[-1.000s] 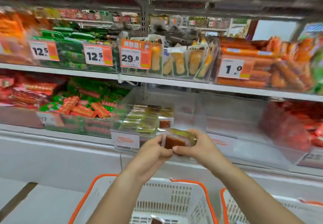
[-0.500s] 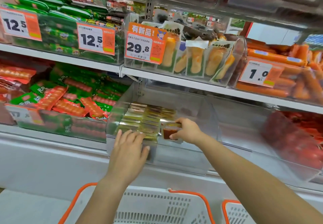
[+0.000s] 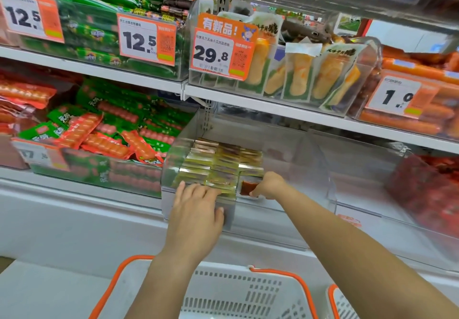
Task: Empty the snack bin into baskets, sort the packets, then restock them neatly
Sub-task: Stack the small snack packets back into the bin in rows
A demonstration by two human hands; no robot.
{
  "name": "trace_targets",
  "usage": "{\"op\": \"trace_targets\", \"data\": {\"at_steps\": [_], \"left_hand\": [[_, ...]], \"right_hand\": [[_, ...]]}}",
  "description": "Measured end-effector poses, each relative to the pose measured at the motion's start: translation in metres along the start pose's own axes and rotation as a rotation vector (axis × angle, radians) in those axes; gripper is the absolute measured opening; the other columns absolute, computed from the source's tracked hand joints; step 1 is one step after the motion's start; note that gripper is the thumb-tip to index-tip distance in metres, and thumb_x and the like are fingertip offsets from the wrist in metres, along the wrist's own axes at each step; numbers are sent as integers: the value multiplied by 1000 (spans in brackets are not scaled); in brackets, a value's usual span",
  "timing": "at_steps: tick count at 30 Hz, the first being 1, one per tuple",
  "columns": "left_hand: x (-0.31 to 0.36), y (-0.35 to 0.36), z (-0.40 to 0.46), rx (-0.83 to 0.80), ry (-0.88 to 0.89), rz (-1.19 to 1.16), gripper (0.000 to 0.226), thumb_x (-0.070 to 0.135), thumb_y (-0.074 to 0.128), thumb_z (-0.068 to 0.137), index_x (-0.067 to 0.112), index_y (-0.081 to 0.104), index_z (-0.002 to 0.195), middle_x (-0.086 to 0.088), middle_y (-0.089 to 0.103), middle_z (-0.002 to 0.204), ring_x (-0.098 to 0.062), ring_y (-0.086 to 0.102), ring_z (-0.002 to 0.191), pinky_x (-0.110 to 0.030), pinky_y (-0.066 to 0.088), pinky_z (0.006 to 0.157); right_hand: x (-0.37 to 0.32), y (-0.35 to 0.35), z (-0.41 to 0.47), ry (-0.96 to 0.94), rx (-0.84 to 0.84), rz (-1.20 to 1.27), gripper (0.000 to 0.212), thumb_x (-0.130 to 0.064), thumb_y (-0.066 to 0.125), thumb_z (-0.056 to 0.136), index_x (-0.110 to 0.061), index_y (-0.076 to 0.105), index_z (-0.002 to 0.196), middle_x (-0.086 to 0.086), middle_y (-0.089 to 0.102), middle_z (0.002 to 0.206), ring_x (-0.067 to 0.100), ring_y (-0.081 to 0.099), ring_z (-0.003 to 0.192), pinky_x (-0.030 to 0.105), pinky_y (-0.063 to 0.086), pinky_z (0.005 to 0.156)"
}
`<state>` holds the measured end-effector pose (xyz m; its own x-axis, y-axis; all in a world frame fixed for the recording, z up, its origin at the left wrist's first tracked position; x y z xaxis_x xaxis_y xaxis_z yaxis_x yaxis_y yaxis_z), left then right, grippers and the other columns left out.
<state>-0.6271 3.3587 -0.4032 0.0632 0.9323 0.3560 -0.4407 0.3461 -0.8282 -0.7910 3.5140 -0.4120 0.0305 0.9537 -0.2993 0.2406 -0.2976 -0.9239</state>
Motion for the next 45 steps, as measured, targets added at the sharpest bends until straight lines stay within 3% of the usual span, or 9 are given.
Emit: {"op": "trace_targets", "data": {"at_steps": [8, 16, 19, 23, 27, 30, 34, 39, 45], "left_hand": [[-1, 5, 1, 39, -5, -23, 30, 30, 53, 92, 25, 59, 122, 7, 60, 116, -16, 46, 120, -35, 2, 118], [-3, 5, 1, 8, 9, -54, 33, 27, 54, 92, 23, 58, 125, 5, 58, 120, -18, 44, 125, -34, 4, 118], [-2, -11, 0, 65, 25, -196, 34, 20, 56, 92, 23, 58, 126, 4, 57, 123, -20, 44, 126, -38, 23, 115], [15, -45, -14, 83, -62, -497, 26, 19, 57, 93, 25, 63, 117, 14, 64, 110, -5, 56, 105, -22, 42, 91], [22, -38, -45, -335, -149, -678, 17, 23, 60, 92, 28, 64, 108, 8, 68, 92, -6, 64, 88, -19, 47, 81], [-14, -1, -84, -668, -231, -452, 20, 34, 59, 92, 30, 61, 111, 7, 67, 97, -12, 64, 93, -29, 49, 86], [-83, 61, -148, -896, -423, -221, 33, 38, 57, 93, 23, 58, 122, 2, 63, 116, -11, 58, 98, -21, 43, 83], [-144, 145, -203, -1027, -609, -129, 59, 32, 60, 92, 15, 37, 144, -5, 41, 147, -20, 44, 130, -24, 36, 100], [-185, 236, -207, -935, -681, -21, 72, 23, 58, 92, 5, 19, 150, -15, 29, 151, -26, 33, 138, -29, 29, 106]], "right_hand": [[3, 1, -5, 6, -33, 121, 62, -24, 74, 82, -2, 45, 132, 16, 39, 147, 28, 60, 108, 35, 53, 91], [2, -2, -15, 7, -40, 157, 42, -43, 66, 86, -7, 52, 102, 6, 55, 100, 21, 53, 87, 29, 50, 76], [4, -25, -34, -85, 166, 286, 32, -41, 62, 89, -10, 62, 98, 3, 65, 93, 18, 58, 83, 27, 48, 69], [3, -50, -106, -370, 452, 560, 13, -27, 55, 91, -23, 66, 88, -6, 71, 80, 13, 67, 79, 30, 52, 75], [22, -13, -166, -518, 301, 619, 17, -24, 57, 90, -28, 62, 74, -5, 69, 64, 12, 67, 60, 31, 53, 66], [47, 52, -177, -478, 102, 556, 18, -22, 59, 90, -30, 62, 75, -4, 70, 65, 13, 68, 60, 34, 55, 64], [89, 157, -165, -342, -181, 391, 16, -23, 58, 91, -34, 61, 80, -6, 71, 74, 11, 68, 67, 30, 52, 71], [134, 267, -144, -232, -433, 55, 28, -36, 42, 98, -21, 64, 109, -5, 68, 99, 7, 60, 67, 24, 48, 69], [170, 340, -113, -119, -492, 8, 39, -39, 48, 96, -31, 47, 134, -7, 56, 132, 15, 54, 119, 28, 48, 89]]}}
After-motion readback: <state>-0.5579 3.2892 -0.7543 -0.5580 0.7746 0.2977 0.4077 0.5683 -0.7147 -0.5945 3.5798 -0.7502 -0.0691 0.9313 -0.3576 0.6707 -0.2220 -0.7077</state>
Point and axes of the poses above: each hand's wrist, its own z-axis towards the middle knuckle, its own y-axis out of the palm, x = y × z, the point moved 4 cm from there along z, towards the middle knuckle
